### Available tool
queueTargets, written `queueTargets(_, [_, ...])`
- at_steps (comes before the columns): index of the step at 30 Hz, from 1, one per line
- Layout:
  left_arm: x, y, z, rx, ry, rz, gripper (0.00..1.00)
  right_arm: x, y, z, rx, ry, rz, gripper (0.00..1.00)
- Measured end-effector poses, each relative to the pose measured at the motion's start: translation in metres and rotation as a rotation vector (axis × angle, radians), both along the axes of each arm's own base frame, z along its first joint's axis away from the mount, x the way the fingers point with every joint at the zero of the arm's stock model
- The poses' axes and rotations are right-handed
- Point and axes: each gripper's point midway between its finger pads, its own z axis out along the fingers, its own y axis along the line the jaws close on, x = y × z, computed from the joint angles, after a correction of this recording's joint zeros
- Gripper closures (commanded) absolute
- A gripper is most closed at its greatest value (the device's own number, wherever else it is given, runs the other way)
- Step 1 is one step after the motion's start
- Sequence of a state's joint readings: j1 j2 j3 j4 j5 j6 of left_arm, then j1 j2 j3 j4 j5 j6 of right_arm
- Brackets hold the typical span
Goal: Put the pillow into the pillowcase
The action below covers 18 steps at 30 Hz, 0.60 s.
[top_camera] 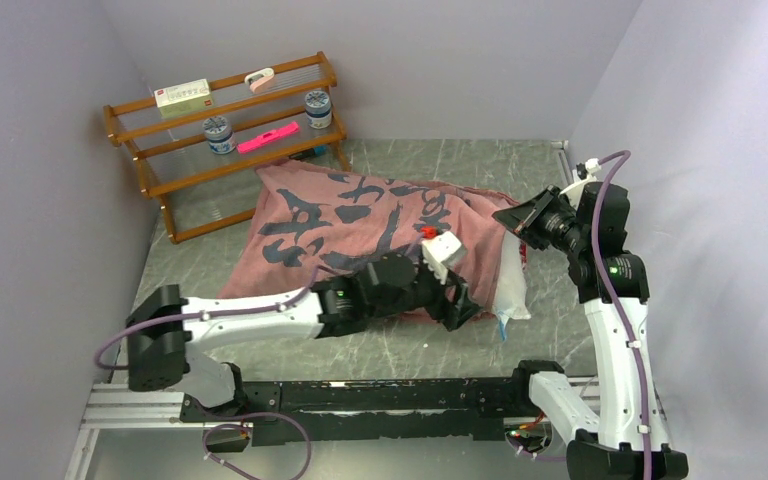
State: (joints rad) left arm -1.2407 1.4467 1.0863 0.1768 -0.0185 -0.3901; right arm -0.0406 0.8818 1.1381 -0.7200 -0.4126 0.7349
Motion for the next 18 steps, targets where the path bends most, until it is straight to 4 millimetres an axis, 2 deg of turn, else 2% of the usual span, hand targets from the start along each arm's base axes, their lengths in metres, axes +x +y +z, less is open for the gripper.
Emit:
queueTargets(2, [0.001, -0.018, 0.003, -0.014, -0.027, 0.018, 0.22, 0.000, 0.002, 0.000, 0.012, 0.000, 0.007, 1.00])
queueTargets(5, [0.014, -0.039, 0.009, -0.036, -0.063, 0.079, 0.24, 0.000, 0.003, 0.001, 0.017, 0.000, 0.011, 1.00])
queueTargets(12, [0.047, -0.056, 0.007, -0.056, -0.099, 0.238, 0.27, 0.000, 0.003, 0.000, 0.023, 0.003, 0.010, 1.00])
queueTargets(13, [0.051, -0.059, 0.005, -0.058, -0.102, 0.251, 0.31, 0.000, 0.004, -0.001, 0.025, 0.003, 0.012, 1.00])
queueTargets(14, [0.053, -0.062, 0.002, -0.055, -0.103, 0.261, 0.43, 0.001, 0.004, -0.002, 0.026, 0.004, 0.013, 1.00])
queueTargets(16, [0.057, -0.067, -0.003, -0.045, -0.108, 0.277, 0.79, 0.001, 0.005, -0.003, 0.031, 0.007, 0.016, 1.00])
queueTargets(17, [0.060, -0.070, -0.005, -0.042, -0.113, 0.286, 0.91, 0.001, 0.005, -0.003, 0.033, 0.007, 0.017, 1.00])
queueTargets(18, [0.062, -0.071, -0.007, -0.038, -0.117, 0.292, 0.95, 0.001, 0.005, -0.003, 0.035, 0.007, 0.018, 0.93])
